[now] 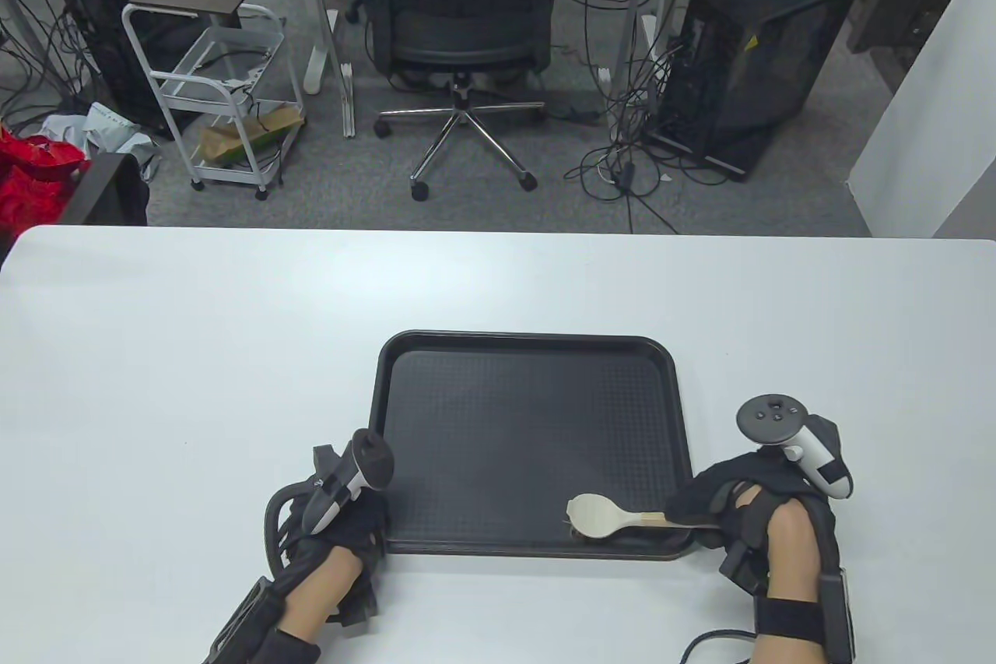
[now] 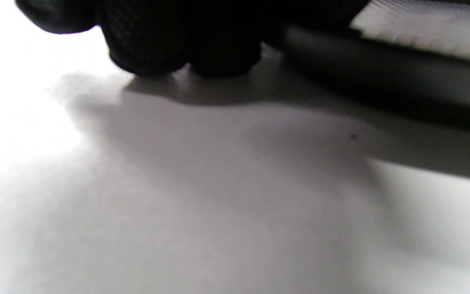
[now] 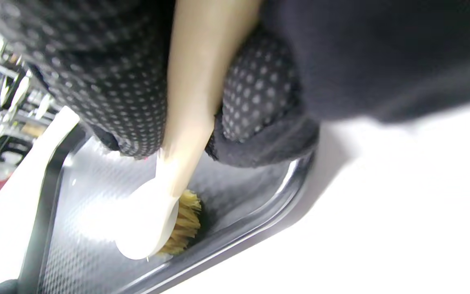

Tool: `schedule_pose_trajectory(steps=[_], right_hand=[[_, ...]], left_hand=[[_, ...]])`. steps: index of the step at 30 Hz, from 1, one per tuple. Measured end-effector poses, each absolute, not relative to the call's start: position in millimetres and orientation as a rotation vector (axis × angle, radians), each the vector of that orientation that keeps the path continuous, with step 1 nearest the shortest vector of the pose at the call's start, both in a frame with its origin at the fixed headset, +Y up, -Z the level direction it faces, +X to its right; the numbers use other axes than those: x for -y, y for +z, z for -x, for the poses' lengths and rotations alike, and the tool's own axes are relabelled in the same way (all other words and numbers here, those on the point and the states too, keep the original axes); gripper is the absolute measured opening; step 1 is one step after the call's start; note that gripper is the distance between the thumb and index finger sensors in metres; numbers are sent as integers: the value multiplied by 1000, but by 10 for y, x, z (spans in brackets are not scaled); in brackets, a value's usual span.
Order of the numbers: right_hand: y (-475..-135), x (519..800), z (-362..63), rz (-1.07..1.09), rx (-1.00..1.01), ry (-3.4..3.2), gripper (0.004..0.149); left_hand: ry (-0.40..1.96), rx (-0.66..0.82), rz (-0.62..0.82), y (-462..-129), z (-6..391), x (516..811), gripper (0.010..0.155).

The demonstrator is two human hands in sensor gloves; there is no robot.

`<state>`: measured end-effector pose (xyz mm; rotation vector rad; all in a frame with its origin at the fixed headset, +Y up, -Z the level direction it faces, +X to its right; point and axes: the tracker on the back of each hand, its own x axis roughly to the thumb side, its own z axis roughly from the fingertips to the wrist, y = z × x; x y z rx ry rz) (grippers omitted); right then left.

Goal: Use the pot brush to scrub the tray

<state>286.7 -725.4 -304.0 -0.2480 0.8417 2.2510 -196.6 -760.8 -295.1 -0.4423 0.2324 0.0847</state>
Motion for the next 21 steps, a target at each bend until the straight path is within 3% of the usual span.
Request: schedule_pose_trajectory(steps=[15, 18, 21], right_hand=[[-2767, 7274, -3615, 504, -693, 2148, 44], [-2836, 7204, -3483, 432, -678, 2165, 47], [-3036, 7004, -3063, 220, -556, 2152, 50]], left_hand=[[82, -232, 437, -2945, 1964, 7611, 68], [81, -233, 436, -2945, 1964, 7611, 68], [80, -233, 435, -2943, 1963, 7611, 68]])
